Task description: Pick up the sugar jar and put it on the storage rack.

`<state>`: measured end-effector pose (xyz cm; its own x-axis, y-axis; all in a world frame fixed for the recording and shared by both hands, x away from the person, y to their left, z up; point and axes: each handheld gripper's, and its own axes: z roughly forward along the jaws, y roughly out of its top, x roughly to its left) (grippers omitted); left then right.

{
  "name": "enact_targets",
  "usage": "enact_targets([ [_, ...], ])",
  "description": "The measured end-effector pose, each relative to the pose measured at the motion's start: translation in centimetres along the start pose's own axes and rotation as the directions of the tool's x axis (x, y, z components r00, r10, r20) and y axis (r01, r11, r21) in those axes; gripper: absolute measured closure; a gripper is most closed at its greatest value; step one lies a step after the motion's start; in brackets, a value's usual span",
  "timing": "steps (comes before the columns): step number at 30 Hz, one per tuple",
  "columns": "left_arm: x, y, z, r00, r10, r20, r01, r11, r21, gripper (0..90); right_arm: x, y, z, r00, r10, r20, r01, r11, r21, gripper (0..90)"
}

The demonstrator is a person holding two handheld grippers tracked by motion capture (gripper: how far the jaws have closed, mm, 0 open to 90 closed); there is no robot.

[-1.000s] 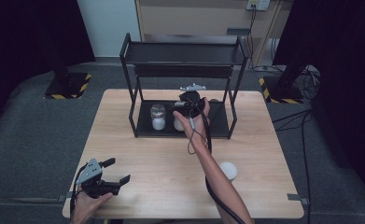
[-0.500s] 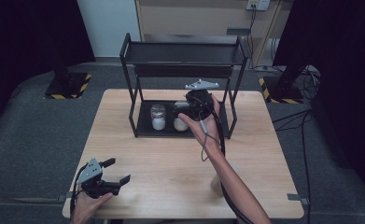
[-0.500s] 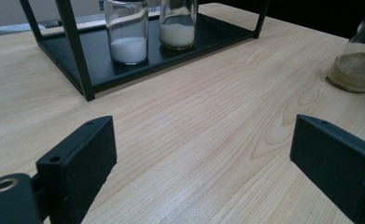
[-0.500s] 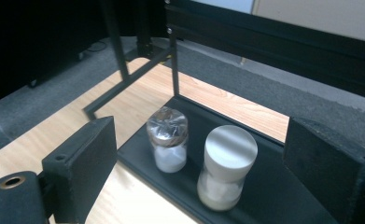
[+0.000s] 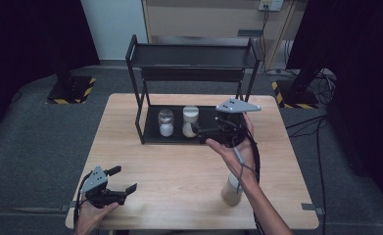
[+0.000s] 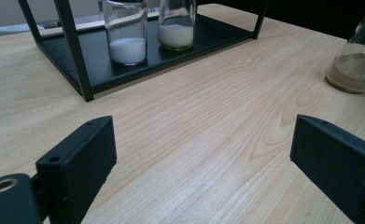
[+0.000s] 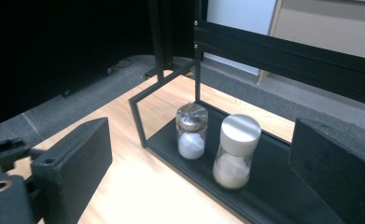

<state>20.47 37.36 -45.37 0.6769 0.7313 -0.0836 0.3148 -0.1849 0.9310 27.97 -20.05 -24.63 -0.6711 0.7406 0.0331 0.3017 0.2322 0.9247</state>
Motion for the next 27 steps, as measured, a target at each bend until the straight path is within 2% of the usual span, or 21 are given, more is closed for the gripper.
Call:
enact_targets([
  [5, 0.0, 0.0, 0.0, 1.0000, -0.001, -0.001, 0.001, 1.0000, -0.002, 5.8, -0.1, -1.9, -2.5, 0.9999, -0.010, -0.011, 0.010, 1.000, -0.029, 4.9],
  [13, 0.0, 0.0, 0.0, 1.0000, 0.002, 0.002, -0.002, 1.0000, -0.003, 5.8, 0.0, -5.0, -6.1, 0.9999, -0.012, 0.003, 0.012, 0.999, -0.043, 4.1],
  [18, -0.1, 0.0, 0.0, 1.0000, 0.005, 0.003, -0.005, 1.0000, -0.002, 5.8, 1.0, -6.5, -7.8, 0.9954, -0.075, 0.058, 0.078, 0.996, -0.039, 3.2],
  [22, 0.0, 0.0, -0.1, 1.0000, 0.004, 0.006, -0.004, 1.0000, -0.004, 5.7, 0.7, -7.9, -8.9, 0.9935, -0.081, 0.079, 0.085, 0.995, -0.049, 2.9],
  [25, 0.1, 0.0, -0.1, 1.0000, 0.000, 0.008, 0.000, 1.0000, -0.008, 5.6, 0.1, -9.2, -9.6, 0.9943, -0.067, 0.084, 0.072, 0.995, -0.071, 2.8],
  [27, 0.1, -0.1, -0.2, 0.9999, -0.003, 0.010, 0.003, 0.9999, -0.012, 5.5, 0.0, -10.1, -10.1, 0.9924, -0.065, 0.104, 0.074, 0.994, -0.077, 2.8],
])
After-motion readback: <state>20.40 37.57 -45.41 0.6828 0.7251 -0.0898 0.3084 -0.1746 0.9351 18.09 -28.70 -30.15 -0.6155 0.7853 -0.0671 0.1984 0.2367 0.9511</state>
